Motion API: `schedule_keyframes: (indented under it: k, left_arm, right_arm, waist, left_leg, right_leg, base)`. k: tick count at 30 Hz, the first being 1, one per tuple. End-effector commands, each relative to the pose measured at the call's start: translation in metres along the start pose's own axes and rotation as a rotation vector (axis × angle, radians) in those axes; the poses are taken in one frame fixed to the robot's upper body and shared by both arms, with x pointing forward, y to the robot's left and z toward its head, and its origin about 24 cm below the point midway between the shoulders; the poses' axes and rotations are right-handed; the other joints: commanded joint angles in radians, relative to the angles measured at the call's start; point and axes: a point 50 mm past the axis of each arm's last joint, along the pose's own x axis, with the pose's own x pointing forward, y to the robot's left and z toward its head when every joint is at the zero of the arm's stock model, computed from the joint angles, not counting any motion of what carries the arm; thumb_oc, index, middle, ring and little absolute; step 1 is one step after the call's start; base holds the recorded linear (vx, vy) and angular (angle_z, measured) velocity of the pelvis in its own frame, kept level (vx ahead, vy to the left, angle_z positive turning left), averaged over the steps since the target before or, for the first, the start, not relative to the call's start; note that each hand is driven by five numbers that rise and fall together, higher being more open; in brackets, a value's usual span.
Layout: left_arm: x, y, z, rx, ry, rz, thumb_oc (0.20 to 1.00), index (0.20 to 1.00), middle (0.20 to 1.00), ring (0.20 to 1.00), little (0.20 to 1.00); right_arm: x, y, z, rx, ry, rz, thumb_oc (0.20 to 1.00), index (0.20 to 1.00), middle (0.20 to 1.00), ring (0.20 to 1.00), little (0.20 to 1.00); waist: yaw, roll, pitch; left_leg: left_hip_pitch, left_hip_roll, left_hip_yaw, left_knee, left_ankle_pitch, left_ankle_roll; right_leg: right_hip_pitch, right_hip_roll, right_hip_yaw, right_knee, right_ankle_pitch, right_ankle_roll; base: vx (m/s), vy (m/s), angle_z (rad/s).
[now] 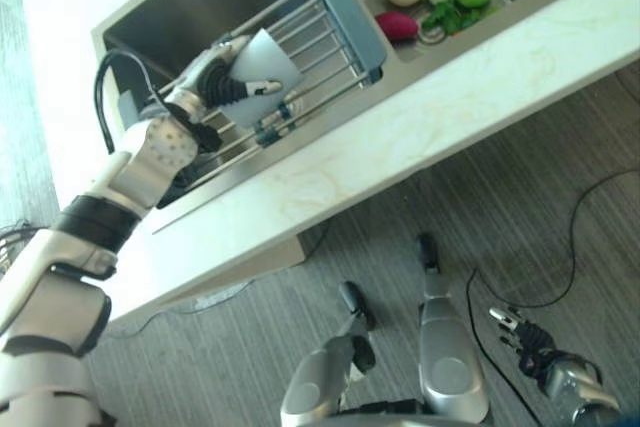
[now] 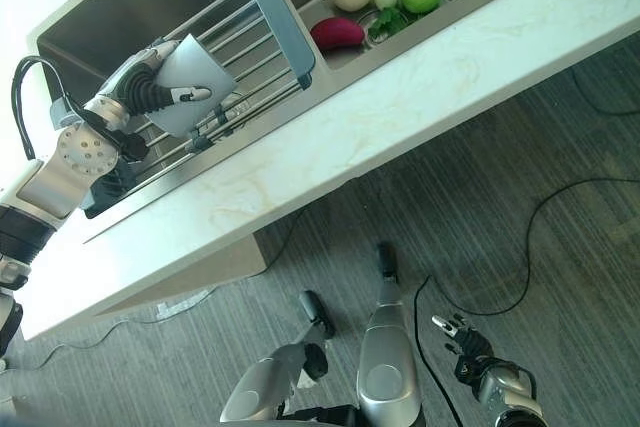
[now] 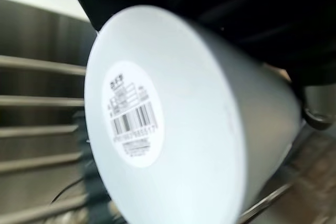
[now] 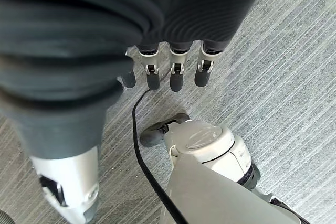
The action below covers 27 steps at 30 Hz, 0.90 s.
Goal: Place the dishes in the dishwasher.
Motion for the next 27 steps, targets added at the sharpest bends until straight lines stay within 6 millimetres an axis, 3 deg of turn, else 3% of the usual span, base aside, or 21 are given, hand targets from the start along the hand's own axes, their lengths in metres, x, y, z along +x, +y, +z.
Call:
schedule_keyframes:
  k: [1,5,10,17,21,24,25,27]
  left_arm:
    - [-0.003,0.074,0.009,0.195,-0.116,0.355,0.2,0.2,0.2,0.2,0.2]
    - [-0.013,0.098,0.023,0.267,-0.178,0.491,0.2,0.2,0.2,0.2,0.2]
    - [-0.028,0.111,0.029,0.319,-0.2,0.617,0.2,0.2,0.2,0.2,0.2]
    - [-0.069,0.128,0.005,0.297,-0.079,0.774,0.2,0.2,0.2,0.2,0.2]
    - [-0.112,0.122,-0.03,0.189,0.083,0.857,0.2,0.2,0.2,0.2,0.2]
    - [-0.152,0.101,-0.051,0.109,0.212,0.885,0.2,0.2,0.2,0.2,0.2]
    - [-0.168,0.09,-0.057,0.07,0.254,0.893,0.2,0.2,0.2,0.2,0.2]
    - [-0.179,0.071,-0.06,-0.028,0.278,0.88,0.2,0.2,0.2,0.2,0.2]
  right_arm:
    - [-0.011,-0.005,-0.036,0.004,0.076,-0.019,1.0,1.0,1.0,1.0,1.0]
    - [-0.016,-0.005,-0.054,0.011,0.146,-0.035,1.0,1.0,1.0,1.0,1.0]
    - [-0.021,-0.007,-0.074,0.002,0.231,-0.066,1.0,1.0,1.0,1.0,1.0]
    - [-0.035,-0.019,-0.103,-0.044,0.366,-0.126,1.0,1.0,1.0,1.0,1.0]
    - [-0.037,-0.019,-0.107,-0.029,0.381,-0.124,1.0,1.0,1.0,1.0,1.0]
    - [-0.034,-0.012,-0.106,-0.043,0.383,-0.079,1.0,1.0,1.0,1.0,1.0]
    - [-0.035,-0.008,-0.11,-0.045,0.406,-0.052,1.0,1.0,1.0,1.0,1.0]
    - [-0.036,-0.005,-0.113,0.005,0.409,-0.019,1.0,1.0,1.0,1.0,1.0]
  waist:
    - [0.019,-0.039,-0.052]
    - [0.046,-0.054,-0.121]
    - [0.08,-0.06,-0.194]
    - [0.155,-0.054,-0.291]
    - [0.227,-0.056,-0.319]
    - [0.275,-0.061,-0.324]
    - [0.295,-0.06,-0.323]
    - [0.304,-0.054,-0.314]
  left_leg:
    - [-0.054,0.047,-0.043,0.139,-0.085,-0.012]
    - [0.011,0.048,-0.04,0.117,-0.092,-0.014]
    - [0.078,0.051,-0.039,0.097,-0.097,-0.016]
    - [0.132,0.053,-0.082,0.125,-0.129,-0.014]
    - [0.139,0.053,-0.147,0.147,-0.142,-0.018]
    - [0.138,0.058,-0.201,0.142,-0.133,-0.029]
    - [0.14,0.073,-0.202,0.12,-0.11,-0.041]
    - [0.124,0.123,-0.135,0.071,-0.021,-0.088]
  right_leg:
    - [-0.029,-0.087,-0.049,0.213,-0.191,0.094]
    - [0.065,-0.079,-0.093,0.187,-0.212,0.092]
    - [0.157,-0.067,-0.137,0.166,-0.237,0.082]
    - [0.265,-0.04,-0.19,0.153,-0.293,0.048]
    - [0.313,-0.02,-0.221,0.153,-0.327,0.024]
    - [0.337,0.001,-0.244,0.15,-0.347,0.006]
    - [0.346,0.007,-0.268,0.15,-0.354,0.001]
    - [0.367,0.012,-0.333,0.142,-0.357,0.0]
  base:
    - [0.02,-0.019,0.32]
    - [0.05,-0.03,0.26]
    - [0.06,-0.025,0.18]
    - [0.03,-0.058,0.2]
    - [-0.04,-0.144,0.3]
    - [-0.07,-0.159,0.42]
    - [-0.09,-0.155,0.48]
    - [-0.14,-0.115,0.57]
